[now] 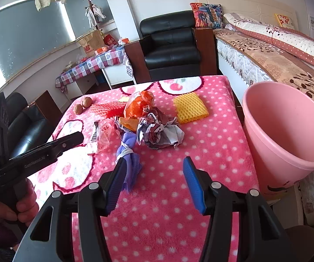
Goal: Collect trash
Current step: 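Move both open tools back over the blanket, then grasp the clear plastic wrapper with the left tool while the right grasps crumpled foil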
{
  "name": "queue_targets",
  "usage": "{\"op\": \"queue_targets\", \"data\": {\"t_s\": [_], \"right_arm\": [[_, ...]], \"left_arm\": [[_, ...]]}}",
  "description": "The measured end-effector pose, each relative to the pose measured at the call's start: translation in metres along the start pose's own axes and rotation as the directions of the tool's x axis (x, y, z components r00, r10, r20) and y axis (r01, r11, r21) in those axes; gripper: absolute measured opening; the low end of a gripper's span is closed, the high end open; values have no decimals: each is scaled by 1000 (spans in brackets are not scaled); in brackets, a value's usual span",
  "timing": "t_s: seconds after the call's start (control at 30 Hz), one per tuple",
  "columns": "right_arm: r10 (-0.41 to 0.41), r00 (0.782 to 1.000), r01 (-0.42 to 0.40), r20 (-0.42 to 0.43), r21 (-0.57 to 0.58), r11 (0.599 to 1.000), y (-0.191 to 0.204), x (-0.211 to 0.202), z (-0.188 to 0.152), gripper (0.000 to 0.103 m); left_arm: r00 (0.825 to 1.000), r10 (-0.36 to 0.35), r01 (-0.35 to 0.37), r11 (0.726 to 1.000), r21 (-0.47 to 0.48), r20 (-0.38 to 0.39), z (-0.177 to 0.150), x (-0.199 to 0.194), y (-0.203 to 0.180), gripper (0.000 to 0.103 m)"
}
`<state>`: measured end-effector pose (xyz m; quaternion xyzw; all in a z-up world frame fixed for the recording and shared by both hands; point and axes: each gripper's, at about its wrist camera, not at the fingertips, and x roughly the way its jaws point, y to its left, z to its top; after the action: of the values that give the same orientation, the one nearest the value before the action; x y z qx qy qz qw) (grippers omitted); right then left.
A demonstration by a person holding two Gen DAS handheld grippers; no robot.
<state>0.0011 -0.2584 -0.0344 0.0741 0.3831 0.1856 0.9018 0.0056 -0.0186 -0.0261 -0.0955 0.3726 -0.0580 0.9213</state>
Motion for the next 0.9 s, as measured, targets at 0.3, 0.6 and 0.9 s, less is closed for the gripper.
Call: {"op": "queue_targets", "data": {"t_s": [0.3,0.6,0.9], "right_arm": [[35,999,-34,-20,43,998,-8,21,28,54],[41,995,-40,-96,16,999,9,67,45,61],[-1,989,7,-150,38,999,6,96,45,28]], "left_arm": [[995,46,-47,999,-10,-89,-1,40,6,11],[997,-12,11,1000,-28,-70,-6,3,25,0],[999,-33,32,997,-63,-11,-4,-26,43,0]]}}
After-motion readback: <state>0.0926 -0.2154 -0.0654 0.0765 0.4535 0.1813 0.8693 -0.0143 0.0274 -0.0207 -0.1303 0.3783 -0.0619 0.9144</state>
